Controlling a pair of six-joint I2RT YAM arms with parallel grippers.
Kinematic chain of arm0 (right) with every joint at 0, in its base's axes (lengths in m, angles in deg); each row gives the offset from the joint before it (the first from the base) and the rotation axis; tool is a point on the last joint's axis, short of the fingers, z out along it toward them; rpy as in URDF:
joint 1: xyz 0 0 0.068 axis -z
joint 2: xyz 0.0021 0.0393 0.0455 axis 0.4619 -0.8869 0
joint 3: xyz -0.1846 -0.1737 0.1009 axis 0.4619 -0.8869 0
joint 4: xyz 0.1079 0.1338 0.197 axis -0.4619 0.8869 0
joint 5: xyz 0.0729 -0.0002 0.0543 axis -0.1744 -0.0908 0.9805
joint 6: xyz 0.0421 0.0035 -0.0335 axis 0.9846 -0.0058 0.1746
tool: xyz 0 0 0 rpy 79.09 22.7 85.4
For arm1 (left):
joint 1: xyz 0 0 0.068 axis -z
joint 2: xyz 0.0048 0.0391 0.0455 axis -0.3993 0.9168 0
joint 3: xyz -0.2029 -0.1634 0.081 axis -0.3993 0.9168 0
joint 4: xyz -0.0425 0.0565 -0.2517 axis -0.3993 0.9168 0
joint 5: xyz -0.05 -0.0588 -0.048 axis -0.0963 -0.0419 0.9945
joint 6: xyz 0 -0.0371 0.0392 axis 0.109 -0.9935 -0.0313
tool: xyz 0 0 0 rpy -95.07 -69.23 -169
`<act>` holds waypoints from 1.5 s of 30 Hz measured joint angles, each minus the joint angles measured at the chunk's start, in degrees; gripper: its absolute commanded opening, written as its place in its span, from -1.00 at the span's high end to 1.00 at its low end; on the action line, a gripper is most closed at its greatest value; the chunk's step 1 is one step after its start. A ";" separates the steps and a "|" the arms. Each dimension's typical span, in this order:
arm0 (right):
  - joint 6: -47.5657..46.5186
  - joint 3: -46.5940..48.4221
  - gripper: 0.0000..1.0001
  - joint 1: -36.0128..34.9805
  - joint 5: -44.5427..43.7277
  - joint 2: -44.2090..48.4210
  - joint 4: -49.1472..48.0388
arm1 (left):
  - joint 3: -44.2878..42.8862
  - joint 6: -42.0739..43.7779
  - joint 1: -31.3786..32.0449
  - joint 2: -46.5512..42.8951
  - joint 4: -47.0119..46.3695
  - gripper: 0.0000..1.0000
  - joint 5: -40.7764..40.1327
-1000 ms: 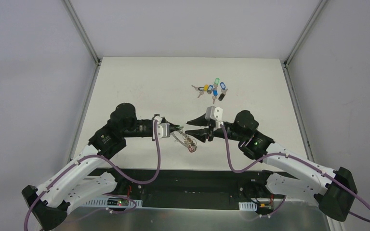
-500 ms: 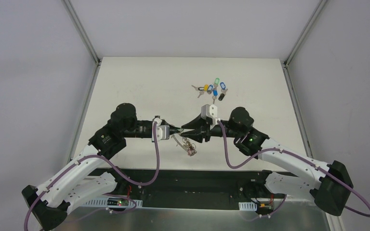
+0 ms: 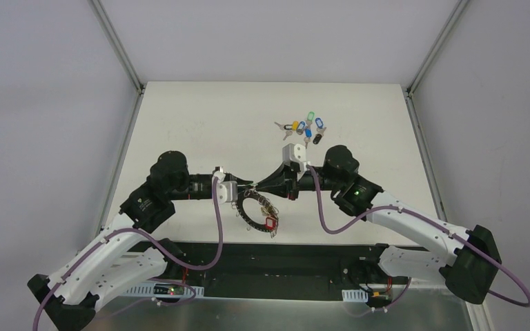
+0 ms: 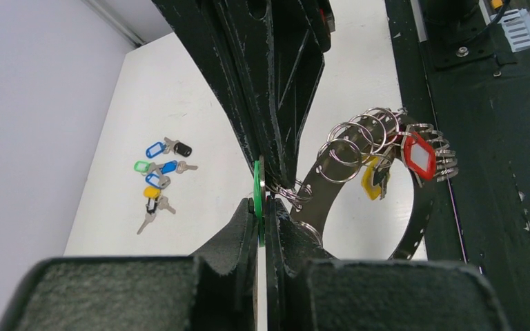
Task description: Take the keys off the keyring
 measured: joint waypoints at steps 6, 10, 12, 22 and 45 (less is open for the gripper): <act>0.44 0.31 1.00 -0.02 0.04 -0.24 0.68 | 0.90 0.09 -1.01 -0.72 -0.31 1.00 -0.39; 0.94 0.61 1.00 0.00 -0.87 -0.24 1.07 | 0.90 0.07 -1.38 -0.72 -0.46 1.00 -0.52; 1.99 0.87 1.00 0.00 -2.03 -0.24 1.42 | 0.94 0.07 -1.38 -0.72 -0.81 1.00 -0.85; 13.73 3.34 1.00 2.93 -4.74 -1.75 2.40 | 1.81 0.13 -2.12 -0.79 -3.39 1.00 -4.09; 18.84 1.97 0.19 7.13 -7.61 -0.83 -2.80 | 2.75 0.07 -2.49 -1.73 -5.05 1.00 -4.09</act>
